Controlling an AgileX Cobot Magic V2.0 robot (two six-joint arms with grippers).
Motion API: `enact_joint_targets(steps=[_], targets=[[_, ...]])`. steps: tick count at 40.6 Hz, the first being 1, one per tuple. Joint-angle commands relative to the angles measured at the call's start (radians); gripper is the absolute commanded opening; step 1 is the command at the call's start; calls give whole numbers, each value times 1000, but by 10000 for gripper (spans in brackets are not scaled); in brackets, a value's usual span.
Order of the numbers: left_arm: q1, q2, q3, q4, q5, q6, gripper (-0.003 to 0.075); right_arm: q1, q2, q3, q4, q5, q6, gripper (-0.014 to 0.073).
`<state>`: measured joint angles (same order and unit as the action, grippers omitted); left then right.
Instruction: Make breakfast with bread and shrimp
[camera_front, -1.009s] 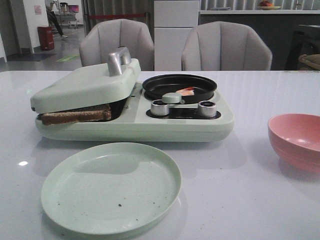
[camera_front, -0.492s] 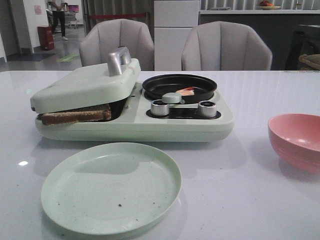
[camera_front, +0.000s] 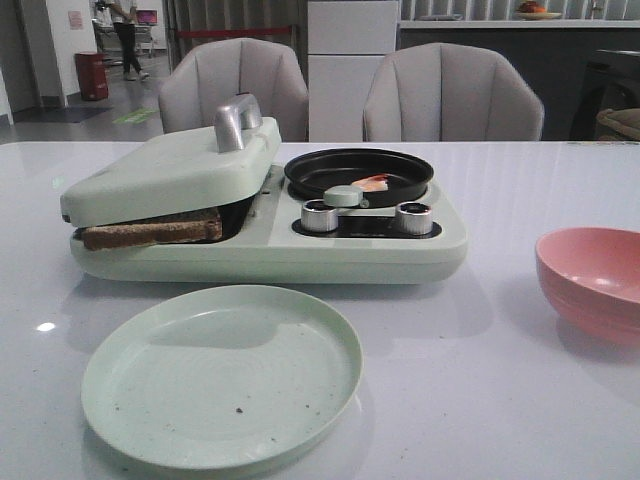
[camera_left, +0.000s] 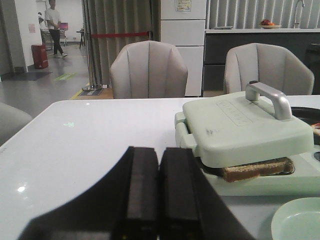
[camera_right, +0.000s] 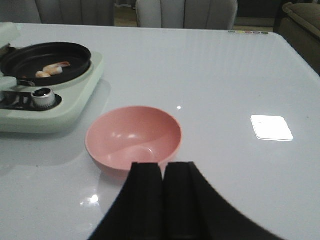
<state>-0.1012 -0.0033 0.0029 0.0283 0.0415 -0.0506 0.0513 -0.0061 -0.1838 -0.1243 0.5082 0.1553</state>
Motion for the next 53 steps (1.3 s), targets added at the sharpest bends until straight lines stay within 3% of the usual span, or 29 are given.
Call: enact_joint_targets(steps=[1,17,37,46,53], targets=[[1,-20,28,-8,-94,0,101,-35,-24,34,-14,-146,1,36],[1,-18,28,-8,-94,0,101,-24,-25,198,-13,-535,2,36],[1,-18,28,-8,-94,0,101,-20,-28,195,13,-530,-1,36],[1,-18,28,-8,-94,0,101,-20,-28,195,124,-530,-148,36],[1,-18,28,-8,-94,0,101,-44,-28,195,131,-537,-167,36]])
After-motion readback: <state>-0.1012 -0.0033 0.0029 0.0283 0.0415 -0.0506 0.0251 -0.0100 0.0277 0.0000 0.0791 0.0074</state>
